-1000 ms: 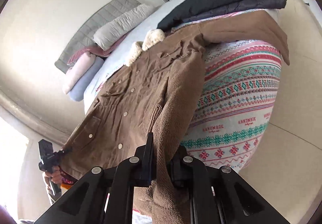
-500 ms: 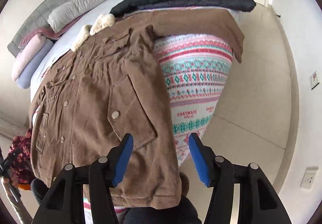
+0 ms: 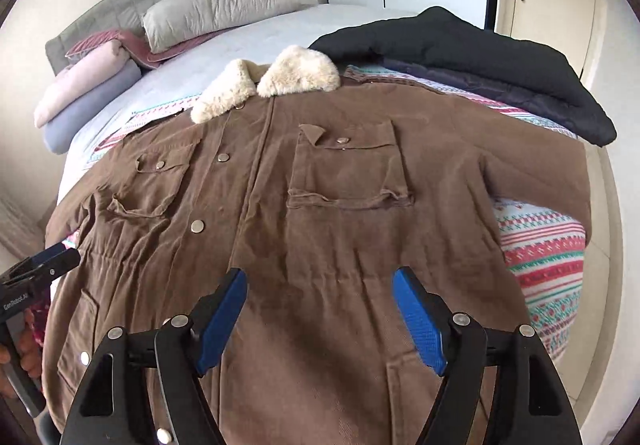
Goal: Fold large clothes
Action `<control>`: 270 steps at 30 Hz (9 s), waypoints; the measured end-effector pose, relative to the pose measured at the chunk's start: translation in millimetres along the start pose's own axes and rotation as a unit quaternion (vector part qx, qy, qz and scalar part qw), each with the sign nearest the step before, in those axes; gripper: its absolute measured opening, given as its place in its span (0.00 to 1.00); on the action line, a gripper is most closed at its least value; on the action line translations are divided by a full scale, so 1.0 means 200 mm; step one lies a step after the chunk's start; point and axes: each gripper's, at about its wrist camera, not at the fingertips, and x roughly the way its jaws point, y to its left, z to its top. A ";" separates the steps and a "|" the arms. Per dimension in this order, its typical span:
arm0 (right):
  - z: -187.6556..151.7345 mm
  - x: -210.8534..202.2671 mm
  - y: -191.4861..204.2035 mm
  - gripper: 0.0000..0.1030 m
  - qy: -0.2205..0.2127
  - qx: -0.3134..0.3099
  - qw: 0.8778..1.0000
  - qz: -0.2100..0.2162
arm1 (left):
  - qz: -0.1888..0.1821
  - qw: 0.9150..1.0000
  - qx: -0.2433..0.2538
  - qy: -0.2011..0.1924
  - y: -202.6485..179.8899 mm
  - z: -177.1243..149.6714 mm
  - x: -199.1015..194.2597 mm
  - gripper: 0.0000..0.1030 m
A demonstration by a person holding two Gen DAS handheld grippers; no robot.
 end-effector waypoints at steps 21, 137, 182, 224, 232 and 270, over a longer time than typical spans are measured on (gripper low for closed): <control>0.00 0.38 0.15 0.86 -0.005 -0.033 0.999 0.015 | 0.037 0.991 -0.123 0.041 0.69 -0.09 -0.10 0.83; 0.67 0.21 -0.85 0.78 -0.072 0.166 0.981 -0.069 | 0.041 0.982 -0.180 -0.032 0.53 0.11 0.20 0.87; 0.44 -0.20 -1.71 0.09 -0.239 0.379 0.891 -0.076 | 0.010 0.993 -0.117 -0.023 0.24 0.11 0.28 0.95; 0.45 0.27 -0.05 0.66 0.001 -0.095 0.992 0.079 | -0.148 0.981 -0.122 -0.035 0.22 0.29 0.22 0.90; 0.43 0.31 -0.22 0.67 0.006 -0.079 0.995 0.061 | -0.173 0.981 -0.083 0.034 -0.02 0.54 0.59 0.80; 0.56 0.80 -0.63 0.69 0.013 0.054 0.998 -0.015 | -0.127 0.991 0.028 0.019 -0.25 0.37 0.71 0.29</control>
